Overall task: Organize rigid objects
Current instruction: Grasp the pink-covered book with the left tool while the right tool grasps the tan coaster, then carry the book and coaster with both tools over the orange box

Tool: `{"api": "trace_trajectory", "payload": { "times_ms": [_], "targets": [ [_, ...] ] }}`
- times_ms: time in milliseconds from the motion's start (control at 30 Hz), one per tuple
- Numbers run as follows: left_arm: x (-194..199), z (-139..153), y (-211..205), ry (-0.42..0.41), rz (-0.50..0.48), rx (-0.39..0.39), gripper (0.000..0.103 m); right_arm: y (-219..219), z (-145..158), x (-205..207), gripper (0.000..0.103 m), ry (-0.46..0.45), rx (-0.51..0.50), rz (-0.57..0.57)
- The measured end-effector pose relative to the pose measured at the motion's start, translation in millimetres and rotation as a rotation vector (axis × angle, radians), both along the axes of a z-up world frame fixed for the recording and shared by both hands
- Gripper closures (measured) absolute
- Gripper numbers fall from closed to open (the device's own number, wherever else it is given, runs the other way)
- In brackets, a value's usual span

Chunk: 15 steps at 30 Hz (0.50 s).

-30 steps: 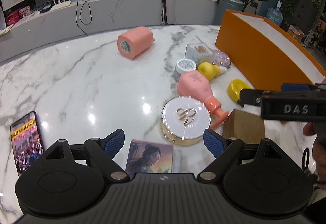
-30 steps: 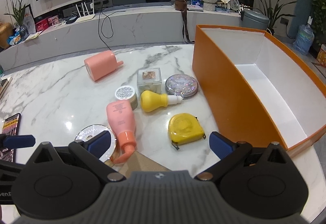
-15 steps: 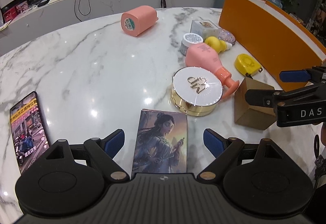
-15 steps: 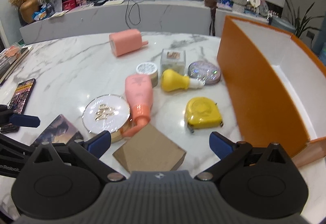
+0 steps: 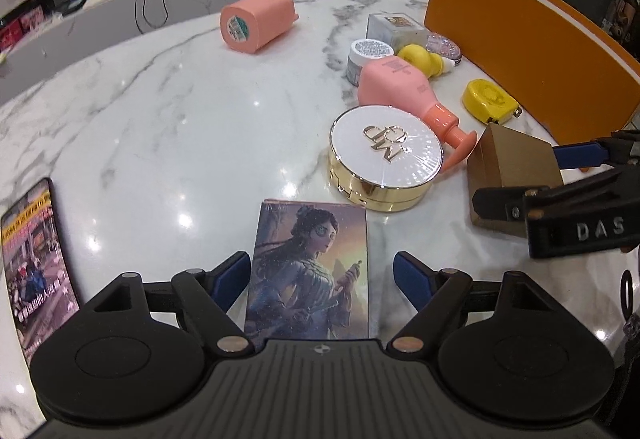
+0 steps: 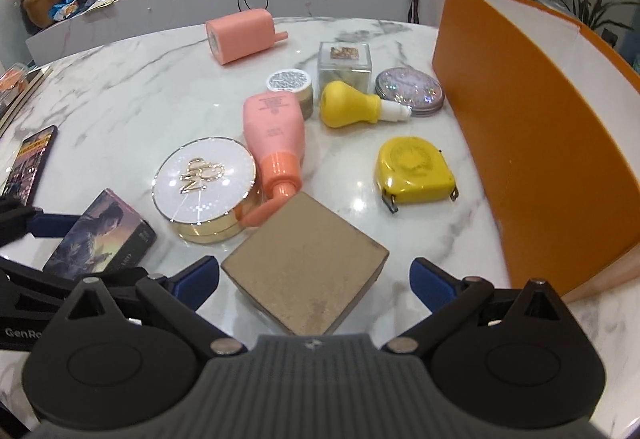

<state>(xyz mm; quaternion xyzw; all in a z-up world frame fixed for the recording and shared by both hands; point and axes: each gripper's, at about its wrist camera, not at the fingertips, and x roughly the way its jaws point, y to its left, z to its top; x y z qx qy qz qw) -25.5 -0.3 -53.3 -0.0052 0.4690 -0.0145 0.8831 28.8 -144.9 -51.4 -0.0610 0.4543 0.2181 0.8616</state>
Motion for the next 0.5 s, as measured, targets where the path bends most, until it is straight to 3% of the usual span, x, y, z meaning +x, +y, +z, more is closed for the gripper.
{"api": "trace_trajectory", "payload": {
  "times_ms": [233, 300, 367, 500],
  "targets": [
    [-1.3, -1.2, -5.6, -0.026, -0.043, 0.046, 0.018, -0.8, -1.1, 2.1, 0.013, 0.012, 0.016, -0.005],
    [-1.5, -0.9, -3.6, -0.038, -0.048, 0.034, 0.03, -0.9, -1.7, 1.8, 0.017, 0.012, 0.018, -0.001],
    [-1.8, -0.4, -1.7, -0.053, -0.058, 0.035, 0.036, -1.4, -1.8, 1.5, 0.019, 0.014, 0.024, 0.004],
    [-0.9, -0.5, -1.5, -0.059, -0.074, 0.036, 0.037, -2.5, -1.4, 0.1, 0.021, 0.009, 0.034, 0.017]
  ]
}}
